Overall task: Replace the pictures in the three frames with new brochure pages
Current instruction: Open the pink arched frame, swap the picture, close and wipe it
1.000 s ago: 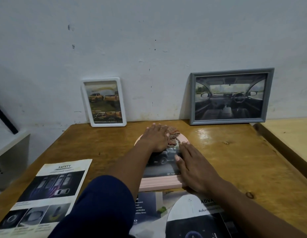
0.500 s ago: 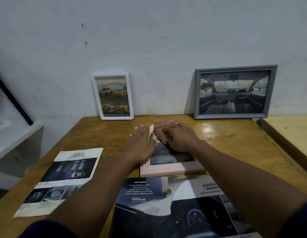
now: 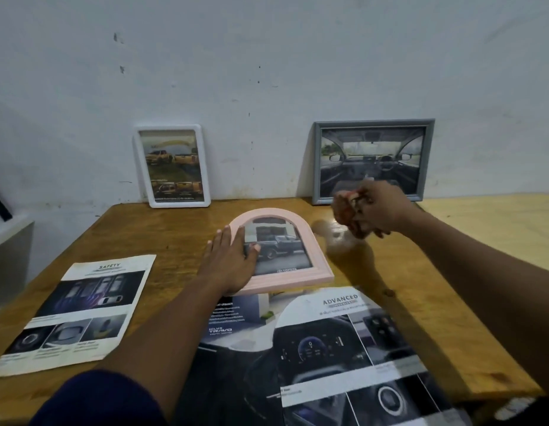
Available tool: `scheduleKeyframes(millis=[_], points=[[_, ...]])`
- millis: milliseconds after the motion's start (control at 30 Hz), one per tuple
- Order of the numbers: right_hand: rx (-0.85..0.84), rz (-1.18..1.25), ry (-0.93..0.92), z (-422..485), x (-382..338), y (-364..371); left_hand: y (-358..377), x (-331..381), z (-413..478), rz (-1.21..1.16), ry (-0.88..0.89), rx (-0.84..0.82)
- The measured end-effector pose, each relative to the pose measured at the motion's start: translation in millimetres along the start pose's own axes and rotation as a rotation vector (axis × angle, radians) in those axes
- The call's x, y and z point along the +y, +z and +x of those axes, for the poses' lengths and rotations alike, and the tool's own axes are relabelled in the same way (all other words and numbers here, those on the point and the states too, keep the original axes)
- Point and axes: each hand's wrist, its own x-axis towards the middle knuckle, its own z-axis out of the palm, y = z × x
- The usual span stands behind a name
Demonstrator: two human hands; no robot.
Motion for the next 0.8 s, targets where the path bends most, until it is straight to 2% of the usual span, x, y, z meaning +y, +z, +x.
scheduleKeyframes(millis=[100, 233, 367, 467, 533, 633, 700, 800], points=[[0.012, -0.196, -0.01, -28.7, 23.0, -2.5, 0.3, 1.9, -0.6, 0.031, 0.008, 0.029], [-0.123, -0.343, -0.031, -63.2, 41.2, 29.5, -1.0, 2.2, -3.5, 0.055, 0.005, 0.082], [-0.004, -0.491, -0.086, -82.6, 43.4, 52.9, -2.6, 2.3, -5.2, 0.061, -0.015, 0.126], [-0.055, -0.527, -0.01, -76.8, 34.5, 48.2, -5.3, 3.9, -7.8, 0.048, -0.064, 0.137], [-0.046, -0.45, 0.041, -65.2, 23.1, 38.8, -9.3, 5.6, -10.8, 0.044, -0.106, 0.139], [-0.045, -0.181, 0.058, -42.2, -2.4, 33.5, -17.0, 6.5, -11.3, 0.047, -0.175, 0.17], [-0.132, -0.04, 0.113, -28.4, -24.1, 40.0, -23.0, 6.6, -9.2, -0.013, -0.229, 0.169], [-0.264, 0.046, 0.205, -15.4, -51.2, 59.7, -30.4, 9.5, -8.0, -0.223, -0.287, 0.12]])
